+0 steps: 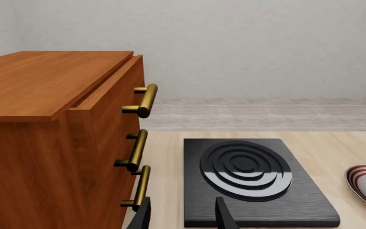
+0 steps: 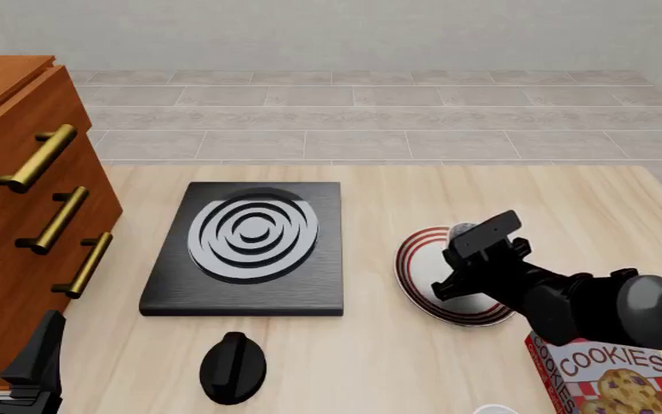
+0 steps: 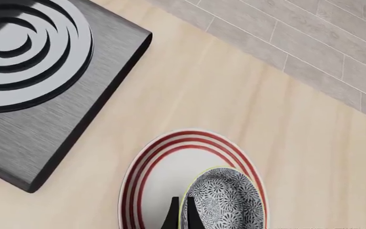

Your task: Pick the akita bowl on the cookies box and place it on the plate.

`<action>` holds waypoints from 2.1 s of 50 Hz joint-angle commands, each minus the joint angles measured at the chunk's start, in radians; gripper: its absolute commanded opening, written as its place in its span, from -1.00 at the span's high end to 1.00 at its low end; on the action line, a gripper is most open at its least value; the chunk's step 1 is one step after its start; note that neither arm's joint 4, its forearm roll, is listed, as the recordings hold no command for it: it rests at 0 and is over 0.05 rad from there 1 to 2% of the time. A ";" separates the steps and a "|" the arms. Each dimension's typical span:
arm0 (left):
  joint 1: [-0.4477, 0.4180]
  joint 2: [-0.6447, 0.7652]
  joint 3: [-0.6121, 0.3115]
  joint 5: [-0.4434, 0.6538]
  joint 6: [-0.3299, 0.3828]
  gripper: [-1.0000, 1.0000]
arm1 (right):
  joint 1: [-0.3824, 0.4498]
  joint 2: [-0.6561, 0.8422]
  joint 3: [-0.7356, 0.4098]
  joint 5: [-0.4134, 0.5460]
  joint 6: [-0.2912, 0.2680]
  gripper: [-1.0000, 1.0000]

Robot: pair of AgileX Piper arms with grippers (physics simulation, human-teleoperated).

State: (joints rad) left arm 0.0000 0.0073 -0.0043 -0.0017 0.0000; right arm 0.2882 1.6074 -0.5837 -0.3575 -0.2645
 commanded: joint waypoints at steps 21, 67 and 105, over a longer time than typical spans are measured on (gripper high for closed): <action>0.000 0.000 0.000 0.000 0.000 -1.00 | -0.010 0.013 -0.014 -0.018 -0.001 1.00; 0.000 0.000 0.000 0.000 0.000 -1.00 | 0.006 0.091 -0.018 -0.084 0.036 1.00; 0.000 0.000 0.000 0.000 0.000 -1.00 | 0.012 0.119 0.007 -0.115 0.044 1.00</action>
State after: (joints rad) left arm 0.0000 0.0073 -0.0043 -0.0017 0.0000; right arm 0.2968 1.7285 -0.5755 -0.4684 -0.2231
